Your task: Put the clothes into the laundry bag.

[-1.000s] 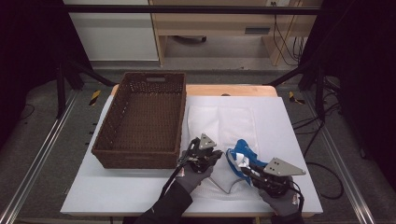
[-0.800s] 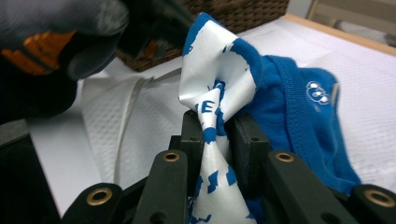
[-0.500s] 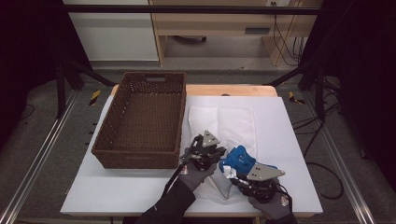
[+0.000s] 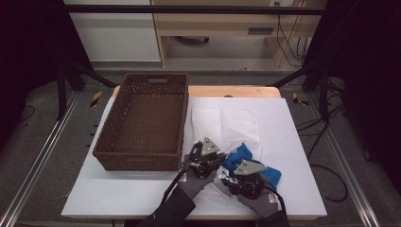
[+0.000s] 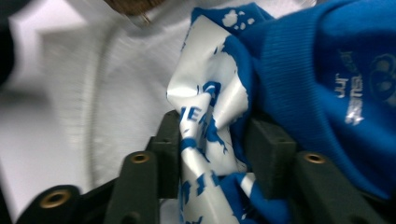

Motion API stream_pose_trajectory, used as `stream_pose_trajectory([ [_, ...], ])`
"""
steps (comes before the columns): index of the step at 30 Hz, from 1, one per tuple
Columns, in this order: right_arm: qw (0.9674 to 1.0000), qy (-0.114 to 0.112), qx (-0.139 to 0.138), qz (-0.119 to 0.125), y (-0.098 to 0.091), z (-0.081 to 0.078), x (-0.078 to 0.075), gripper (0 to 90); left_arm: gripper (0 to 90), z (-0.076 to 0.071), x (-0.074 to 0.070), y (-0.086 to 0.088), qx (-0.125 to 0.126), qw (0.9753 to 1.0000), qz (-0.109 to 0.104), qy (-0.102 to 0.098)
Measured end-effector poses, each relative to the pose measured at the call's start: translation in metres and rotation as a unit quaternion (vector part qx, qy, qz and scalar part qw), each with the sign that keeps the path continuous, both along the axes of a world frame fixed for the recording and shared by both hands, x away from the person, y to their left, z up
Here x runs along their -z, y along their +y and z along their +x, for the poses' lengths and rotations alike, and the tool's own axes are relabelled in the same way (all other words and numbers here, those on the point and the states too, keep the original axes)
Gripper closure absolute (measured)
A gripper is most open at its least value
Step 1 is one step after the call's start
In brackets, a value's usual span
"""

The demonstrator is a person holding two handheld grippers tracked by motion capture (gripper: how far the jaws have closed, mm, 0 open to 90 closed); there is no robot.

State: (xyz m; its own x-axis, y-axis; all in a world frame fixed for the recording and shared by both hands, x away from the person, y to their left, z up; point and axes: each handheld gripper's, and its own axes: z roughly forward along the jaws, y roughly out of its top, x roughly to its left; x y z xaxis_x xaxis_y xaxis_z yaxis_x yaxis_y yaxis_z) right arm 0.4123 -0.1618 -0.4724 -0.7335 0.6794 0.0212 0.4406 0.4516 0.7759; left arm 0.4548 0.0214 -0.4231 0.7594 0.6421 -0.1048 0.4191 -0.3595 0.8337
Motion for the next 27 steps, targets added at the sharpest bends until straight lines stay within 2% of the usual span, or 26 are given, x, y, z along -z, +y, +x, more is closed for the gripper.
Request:
stream_pose_trajectory([
  [2,0.9996,-0.003,-0.006,0.029,-0.006,-0.005,-0.005,50.8,88.9,0.001,0.0,0.003,-0.004,1.0,-0.001,0.0],
  [3,0.9982,-0.018,-0.002,0.057,-0.014,-0.01,-0.014,46.2,88.9,0.002,0.0,0.003,-0.005,1.0,-0.002,0.001],
  [4,0.9972,-0.025,0.0,0.07,-0.018,-0.013,-0.019,45.4,88.9,0.002,0.001,0.004,-0.005,1.0,-0.002,0.001],
  [5,0.9972,-0.025,0.0,0.07,-0.018,-0.013,-0.019,45.4,88.9,0.002,0.001,0.004,-0.005,1.0,-0.001,0.001],
  [7,0.9951,-0.044,0.011,0.088,-0.025,-0.017,-0.028,41.6,88.9,0.002,0.001,0.003,-0.005,1.0,0.002,0.0],
  [8,0.9918,-0.068,0.034,0.103,-0.035,-0.017,-0.038,40.4,88.9,0.002,0.002,0.003,-0.005,1.0,0.003,0.0],
  [9,0.9918,-0.068,0.034,0.103,-0.035,-0.017,-0.038,40.4,88.9,0.002,0.002,0.003,-0.005,1.0,0.003,-0.001],
  [11,0.9895,-0.083,0.068,0.097,-0.044,-0.011,-0.04,37.2,88.9,0.001,0.001,0.004,-0.005,1.0,0.004,-0.003],
  [13,0.9888,-0.084,0.095,0.079,-0.049,0.0,-0.035,33.1,88.9,0.001,0.0,0.004,-0.003,1.0,0.005,-0.005],
  [14,0.9889,-0.077,0.104,0.073,-0.049,0.006,-0.03,32.7,88.9,0.001,0.0,0.004,-0.002,1.0,0.005,-0.005],
  [16,0.9909,-0.062,0.104,0.059,-0.047,0.016,-0.02,32.8,88.9,0.001,0.0,0.004,-0.002,1.0,0.005,-0.004],
  [18,0.9933,-0.046,0.091,0.055,-0.043,0.022,-0.012,41.4,88.9,0.002,0.001,0.004,-0.002,1.0,0.008,-0.003],
  [19,0.9947,-0.035,0.079,0.056,-0.041,0.023,-0.01,51.6,88.9,0.002,0.001,0.004,-0.003,0.9999,0.012,-0.003],
  [20,0.9961,-0.025,0.062,0.058,-0.039,0.023,-0.009,65.8,89.0,0.002,0.002,0.003,-0.003,0.9999,0.012,-0.002],
  [21,0.9968,-0.02,0.045,0.062,-0.039,0.019,-0.011,85.4,88.9,0.002,0.002,0.004,-0.003,0.9999,0.011,-0.001],
  [22,0.9968,-0.02,0.045,0.062,-0.039,0.019,-0.011,85.4,88.9,0.003,0.002,0.004,-0.004,0.9999,0.009,-0.001],
  [23,0.9967,-0.022,0.042,0.066,-0.04,0.017,-0.013,89.1,88.9,0.003,0.001,0.004,-0.004,1.0,0.007,-0.001],
  [25,0.9962,-0.032,0.017,0.08,-0.043,0.006,-0.02,89.9,88.9,0.003,0.0,0.004,-0.005,1.0,0.007,-0.003],
  [27,0.9961,-0.033,0.012,0.081,-0.043,0.003,-0.022,90.0,88.9,0.004,-0.002,0.004,-0.006,1.0,0.006,-0.004],
])
